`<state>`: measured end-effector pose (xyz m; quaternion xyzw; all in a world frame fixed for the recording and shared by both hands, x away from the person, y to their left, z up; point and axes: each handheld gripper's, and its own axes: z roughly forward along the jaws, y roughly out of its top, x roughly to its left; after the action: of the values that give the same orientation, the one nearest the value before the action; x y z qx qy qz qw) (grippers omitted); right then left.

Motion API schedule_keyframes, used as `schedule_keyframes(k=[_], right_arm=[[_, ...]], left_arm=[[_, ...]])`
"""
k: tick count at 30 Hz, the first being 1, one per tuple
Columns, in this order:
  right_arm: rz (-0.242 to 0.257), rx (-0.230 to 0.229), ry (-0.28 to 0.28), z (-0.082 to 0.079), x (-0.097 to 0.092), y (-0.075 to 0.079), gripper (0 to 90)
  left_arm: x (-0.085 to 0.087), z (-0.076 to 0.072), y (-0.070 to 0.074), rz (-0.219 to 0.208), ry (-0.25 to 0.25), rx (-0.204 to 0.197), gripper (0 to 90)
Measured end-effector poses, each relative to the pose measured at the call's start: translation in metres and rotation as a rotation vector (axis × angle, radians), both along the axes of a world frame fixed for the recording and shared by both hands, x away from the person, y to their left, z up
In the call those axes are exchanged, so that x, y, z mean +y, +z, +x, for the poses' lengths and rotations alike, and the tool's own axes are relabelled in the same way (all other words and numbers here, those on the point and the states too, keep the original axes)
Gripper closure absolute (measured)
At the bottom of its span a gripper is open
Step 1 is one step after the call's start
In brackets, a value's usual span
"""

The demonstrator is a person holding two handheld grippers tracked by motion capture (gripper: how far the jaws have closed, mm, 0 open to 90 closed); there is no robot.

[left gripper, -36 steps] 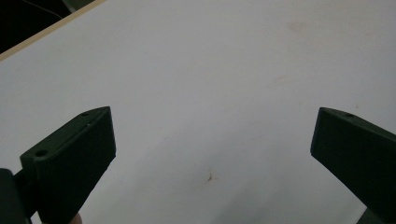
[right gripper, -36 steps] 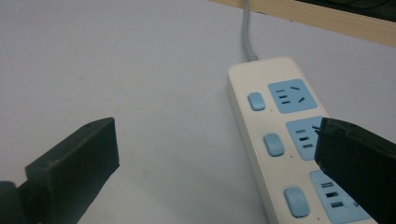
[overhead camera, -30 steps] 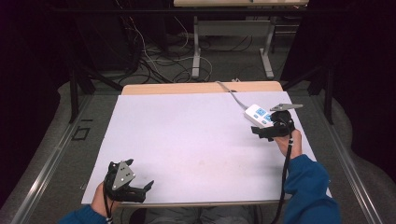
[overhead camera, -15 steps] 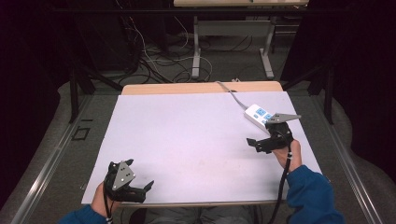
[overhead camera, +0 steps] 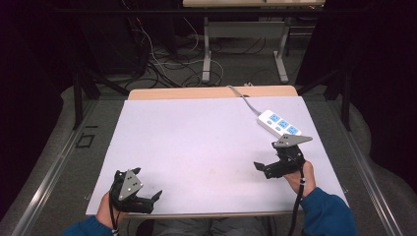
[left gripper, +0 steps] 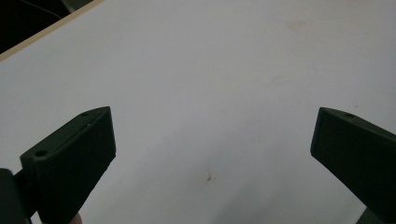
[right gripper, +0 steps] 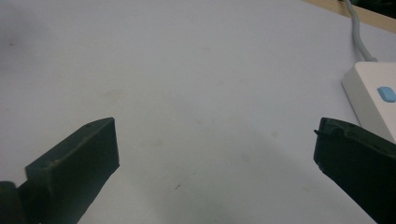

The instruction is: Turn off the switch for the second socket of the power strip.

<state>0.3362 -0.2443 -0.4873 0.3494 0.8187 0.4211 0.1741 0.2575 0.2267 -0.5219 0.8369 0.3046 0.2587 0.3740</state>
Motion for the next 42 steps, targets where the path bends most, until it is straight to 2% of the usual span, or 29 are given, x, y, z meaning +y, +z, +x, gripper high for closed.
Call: schedule_keyframes(k=[4, 6, 16, 21, 23, 24, 25, 28, 33, 35, 40, 42], right_arm=[[-0.006, -0.004, 0.005, -0.008, 0.002, -0.002, 0.0], [-0.013, 0.009, 0.015, -0.010, 0.002, -0.002, 0.0], [-0.029, -0.017, 0.046, -0.029, 0.007, -0.007, 0.0], [-0.043, -0.008, 0.053, -0.037, 0.007, -0.009, 0.0], [-0.039, -0.015, 0.054, -0.040, 0.007, -0.010, 0.0], [-0.040, -0.035, 0.053, -0.042, 0.008, -0.011, 0.0], [-0.038, -0.021, 0.054, -0.044, 0.008, -0.011, 0.0], [-0.049, -0.027, 0.067, -0.048, 0.008, -0.013, 0.0], [-0.050, -0.035, 0.061, -0.056, 0.008, -0.014, 0.0], [-0.055, -0.037, 0.065, -0.058, 0.008, -0.015, 0.0], [-0.061, -0.054, 0.066, -0.062, 0.008, -0.016, 0.0], [-0.064, -0.047, 0.065, -0.064, 0.007, -0.016, 0.0]], left_arm=[[0.000, 0.000, 0.000, 0.001, 0.000, -0.001, 0.0], [0.000, 0.000, 0.000, 0.000, 0.000, -0.001, 0.0], [0.000, 0.000, 0.000, 0.001, 0.002, 0.000, 0.0], [0.000, 0.000, 0.000, 0.002, 0.001, 0.001, 0.0], [0.000, 0.000, 0.000, 0.003, 0.003, 0.002, 0.0], [0.000, 0.000, 0.000, 0.003, 0.003, 0.002, 0.0], [0.000, 0.000, 0.000, 0.008, 0.003, 0.004, 0.0], [0.000, 0.000, 0.000, 0.009, 0.002, -0.003, 0.0], [0.000, 0.001, 0.000, 0.018, 0.002, -0.003, 0.0], [-0.001, 0.000, -0.001, 0.003, 0.002, 0.005, 0.0], [-0.001, 0.000, -0.001, 0.004, -0.002, 0.008, 0.0], [-0.001, 0.000, -0.001, 0.008, -0.003, 0.010, 0.0]])
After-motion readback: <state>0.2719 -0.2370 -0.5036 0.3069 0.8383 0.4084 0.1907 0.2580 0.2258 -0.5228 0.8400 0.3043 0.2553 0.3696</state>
